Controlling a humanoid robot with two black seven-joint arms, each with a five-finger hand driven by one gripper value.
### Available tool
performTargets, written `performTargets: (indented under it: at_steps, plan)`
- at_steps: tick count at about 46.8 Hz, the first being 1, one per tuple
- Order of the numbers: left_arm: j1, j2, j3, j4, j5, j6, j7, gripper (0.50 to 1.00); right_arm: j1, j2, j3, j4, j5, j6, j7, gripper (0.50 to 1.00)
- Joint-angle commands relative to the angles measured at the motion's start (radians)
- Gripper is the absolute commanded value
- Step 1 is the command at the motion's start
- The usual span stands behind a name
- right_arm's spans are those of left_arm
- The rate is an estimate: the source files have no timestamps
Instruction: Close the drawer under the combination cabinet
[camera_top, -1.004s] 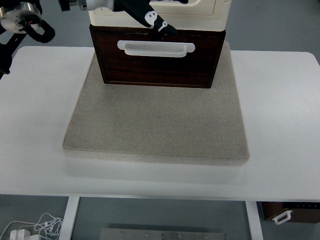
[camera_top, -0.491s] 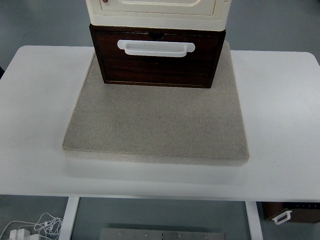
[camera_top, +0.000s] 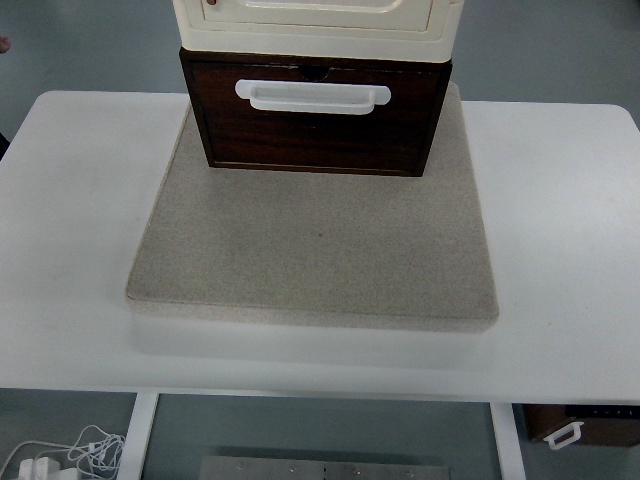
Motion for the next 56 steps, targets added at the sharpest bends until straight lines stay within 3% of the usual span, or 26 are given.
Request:
performTargets:
  at_steps: [1,7,11,21,28,44,56]
  plan:
    - [0.001,-0.009,0.028,0.085,-0.005,-0.019,0.005,0.996,0.0,0.0,0.0,0.0,0.001,0.0,0.0,0.952]
    - [0.021,-0.03,0.048,0.145,-0.066,-0.069,0.009,0.996,0.0,0.0,0.0,0.0,0.001,0.0,0.0,0.952]
    - [0.053,-0.059,0.076,0.168,-0.131,-0.1,0.04,0.996,0.0,0.0,0.0,0.0,0.001,0.0,0.0,0.952]
    - [0.091,-0.138,0.114,0.171,-0.218,-0.101,0.051,0.996,0.0,0.0,0.0,0.0,-0.001,0.0,0.0,0.952]
    - [0.127,-0.15,0.116,0.168,-0.286,-0.109,0.046,0.996,0.0,0.0,0.0,0.0,0.001,0.0,0.0,0.952]
    - [0.205,-0.179,0.114,0.174,-0.294,-0.241,-0.002,0.999,0.0,0.0,0.0,0.0,0.001,0.002,0.0,0.952]
    - [0.226,-0.228,0.113,0.177,-0.313,-0.27,-0.063,1.0,0.0,0.0,0.0,0.0,-0.001,0.0,0.0,0.952]
